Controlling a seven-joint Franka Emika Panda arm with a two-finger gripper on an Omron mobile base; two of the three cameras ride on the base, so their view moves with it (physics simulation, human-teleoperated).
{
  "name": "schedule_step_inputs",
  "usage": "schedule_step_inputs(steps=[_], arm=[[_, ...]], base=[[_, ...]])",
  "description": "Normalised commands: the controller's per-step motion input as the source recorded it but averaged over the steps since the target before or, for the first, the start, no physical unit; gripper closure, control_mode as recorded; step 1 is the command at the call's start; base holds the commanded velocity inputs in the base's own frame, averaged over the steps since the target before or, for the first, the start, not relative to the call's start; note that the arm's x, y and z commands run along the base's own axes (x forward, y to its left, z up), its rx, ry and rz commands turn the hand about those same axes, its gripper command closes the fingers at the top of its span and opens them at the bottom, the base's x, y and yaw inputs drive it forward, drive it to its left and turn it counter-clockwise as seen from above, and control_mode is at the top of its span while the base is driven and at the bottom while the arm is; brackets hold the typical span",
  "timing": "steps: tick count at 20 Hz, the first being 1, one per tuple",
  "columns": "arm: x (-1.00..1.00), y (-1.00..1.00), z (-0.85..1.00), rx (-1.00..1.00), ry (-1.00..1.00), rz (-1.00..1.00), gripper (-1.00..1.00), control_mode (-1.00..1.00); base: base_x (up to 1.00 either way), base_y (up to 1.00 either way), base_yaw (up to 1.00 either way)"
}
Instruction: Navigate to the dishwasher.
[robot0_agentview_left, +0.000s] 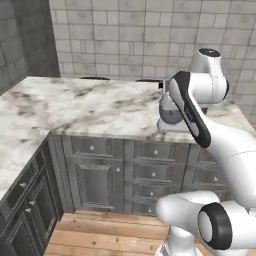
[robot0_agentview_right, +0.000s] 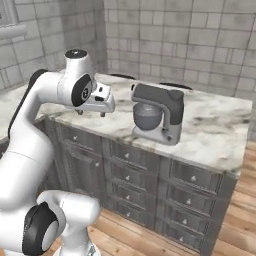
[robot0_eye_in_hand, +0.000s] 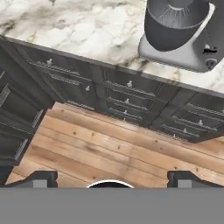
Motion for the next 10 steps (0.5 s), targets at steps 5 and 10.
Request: schedule_step_inputs(steps=[5,10], arm=[[0.0,0.0,0.0,0.0,0.0,0.0,-1.0,1.0],[0.0,0.0,0.0,0.0,0.0,0.0,-1.0,1.0]], base=[[0.0,-0.3,0.64],[0.0,-0.44,0.65]])
